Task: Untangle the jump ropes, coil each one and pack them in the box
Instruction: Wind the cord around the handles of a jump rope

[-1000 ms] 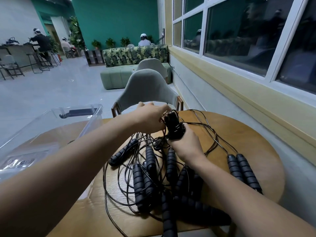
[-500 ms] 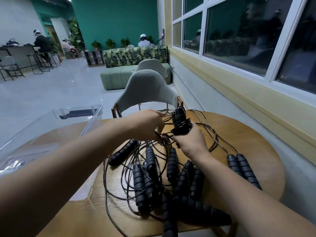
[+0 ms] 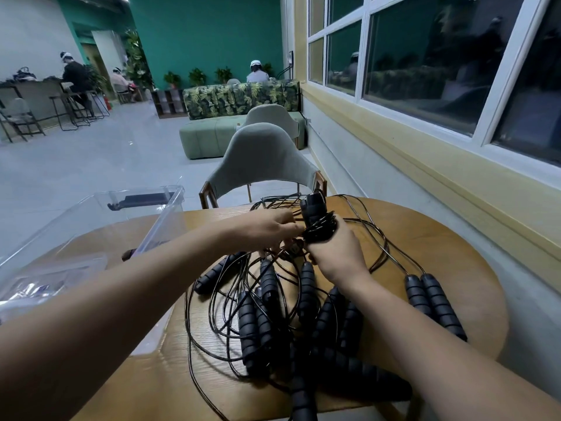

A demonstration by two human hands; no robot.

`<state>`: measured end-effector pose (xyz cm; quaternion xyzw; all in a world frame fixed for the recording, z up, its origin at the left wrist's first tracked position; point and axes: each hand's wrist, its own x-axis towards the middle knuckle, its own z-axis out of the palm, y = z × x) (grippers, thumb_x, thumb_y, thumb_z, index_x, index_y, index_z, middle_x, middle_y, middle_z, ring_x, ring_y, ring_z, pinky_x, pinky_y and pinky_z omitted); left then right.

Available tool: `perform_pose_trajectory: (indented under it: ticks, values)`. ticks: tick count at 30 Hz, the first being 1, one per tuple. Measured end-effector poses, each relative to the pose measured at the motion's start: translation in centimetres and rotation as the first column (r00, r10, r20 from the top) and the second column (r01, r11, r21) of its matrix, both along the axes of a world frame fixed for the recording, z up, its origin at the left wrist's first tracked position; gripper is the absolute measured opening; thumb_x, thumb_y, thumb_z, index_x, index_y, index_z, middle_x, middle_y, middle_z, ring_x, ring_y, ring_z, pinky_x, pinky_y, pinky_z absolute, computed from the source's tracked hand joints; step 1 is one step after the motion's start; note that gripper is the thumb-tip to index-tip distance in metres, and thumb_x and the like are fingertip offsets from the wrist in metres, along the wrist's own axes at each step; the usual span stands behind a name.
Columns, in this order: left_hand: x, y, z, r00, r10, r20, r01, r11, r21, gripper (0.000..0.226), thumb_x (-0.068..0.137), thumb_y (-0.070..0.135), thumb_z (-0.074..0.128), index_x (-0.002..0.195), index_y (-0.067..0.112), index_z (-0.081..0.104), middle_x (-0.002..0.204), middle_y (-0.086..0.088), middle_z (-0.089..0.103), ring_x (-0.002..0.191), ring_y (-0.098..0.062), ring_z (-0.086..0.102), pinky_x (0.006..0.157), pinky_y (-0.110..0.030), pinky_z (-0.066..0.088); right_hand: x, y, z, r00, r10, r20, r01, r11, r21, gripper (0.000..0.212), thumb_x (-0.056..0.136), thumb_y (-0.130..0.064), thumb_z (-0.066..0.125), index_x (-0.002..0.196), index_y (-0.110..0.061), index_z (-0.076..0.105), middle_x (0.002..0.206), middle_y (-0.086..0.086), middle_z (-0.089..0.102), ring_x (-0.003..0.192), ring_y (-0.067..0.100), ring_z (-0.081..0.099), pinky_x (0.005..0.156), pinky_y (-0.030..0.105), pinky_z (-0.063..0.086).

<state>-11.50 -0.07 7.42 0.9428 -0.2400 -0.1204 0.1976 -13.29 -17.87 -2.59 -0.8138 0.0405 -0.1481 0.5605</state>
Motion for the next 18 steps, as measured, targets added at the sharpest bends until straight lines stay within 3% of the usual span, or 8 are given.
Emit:
perform_pose_trajectory:
  ticks: [2,4,6,8,11,15,18]
  values:
    - [0.2,-0.1,-0.2,0.995,0.026,-0.092,-0.031,0.998,-0.057,0.033,0.111,0.048,0.044,0.109,0.02,0.063,0.088,0.005,0.061,0.07,-0.003,0.055,0.05,-0.009,0.044,0.1,0.1,0.0,1.0,-0.001,-0.001,0.001,1.0,0.01,0.027,0.083,-0.01,0.079,0.101,-0.024,0.065,0.087,-0.004,0.073,0.077,0.009,0.065,0.056,0.014,0.043]
    - [0.2,0.0,-0.6,0.972,0.041,-0.232,-0.075,0.988,-0.138,0.042,0.108,0.055,0.046,0.109,0.02,0.07,0.098,-0.003,0.07,0.073,-0.008,0.058,0.059,-0.02,0.049,0.4,0.1,-0.2,1.0,-0.005,-0.013,0.006,1.0,0.03,0.029,0.08,-0.012,0.081,0.101,-0.026,0.067,0.089,-0.004,0.074,0.083,0.015,0.069,0.066,0.026,0.051]
    - [0.3,0.0,-1.0,0.964,0.062,-0.258,-0.098,0.987,-0.129,0.042,0.103,0.058,0.054,0.106,0.021,0.075,0.099,-0.001,0.074,0.074,-0.01,0.06,0.065,-0.025,0.046,0.5,0.1,-0.2,1.0,0.0,-0.027,0.001,0.999,0.046,0.032,0.079,-0.014,0.085,0.103,-0.026,0.067,0.092,-0.005,0.075,0.087,0.015,0.07,0.073,0.034,0.057]
    - [0.5,-0.1,-1.6,0.972,0.024,-0.232,-0.047,0.994,-0.095,0.028,0.099,0.05,0.065,0.1,0.023,0.073,0.089,0.006,0.072,0.073,-0.008,0.063,0.063,-0.018,0.046,0.5,0.1,-0.1,1.0,0.008,-0.03,-0.006,0.999,0.052,0.034,0.079,-0.017,0.088,0.104,-0.026,0.068,0.093,-0.006,0.075,0.088,0.013,0.07,0.078,0.037,0.059]
    - [0.6,-0.5,-1.7,0.995,-0.043,-0.085,0.046,0.999,0.029,0.012,0.095,0.039,0.073,0.092,0.031,0.065,0.088,0.011,0.071,0.074,-0.007,0.064,0.058,-0.016,0.045,0.5,0.4,-0.3,1.0,0.01,-0.026,-0.008,0.998,0.066,0.035,0.077,-0.016,0.088,0.104,-0.026,0.068,0.094,-0.006,0.075,0.09,0.015,0.072,0.082,0.04,0.061]
    - [1.1,-1.1,-2.1,0.985,-0.079,0.153,0.039,0.969,0.246,0.018,0.087,0.034,0.076,0.096,0.02,0.07,0.086,0.003,0.074,0.077,-0.017,0.069,0.059,-0.025,0.046,0.4,0.9,-0.4,1.0,0.011,-0.026,-0.01,0.998,0.057,0.037,0.074,-0.023,0.087,0.105,-0.027,0.068,0.095,-0.006,0.076,0.092,0.015,0.071,0.086,0.042,0.06]
    - [1.0,-1.3,-2.0,0.957,-0.106,0.268,-0.003,0.926,0.378,0.02,0.09,0.035,0.072,0.099,0.018,0.077,0.087,-0.001,0.075,0.081,-0.023,0.067,0.059,-0.028,0.048,0.3,0.9,-0.4,0.999,0.019,-0.027,-0.018,0.999,0.036,0.035,0.075,-0.018,0.087,0.103,-0.025,0.066,0.093,-0.006,0.075,0.09,0.014,0.07,0.083,0.039,0.058]
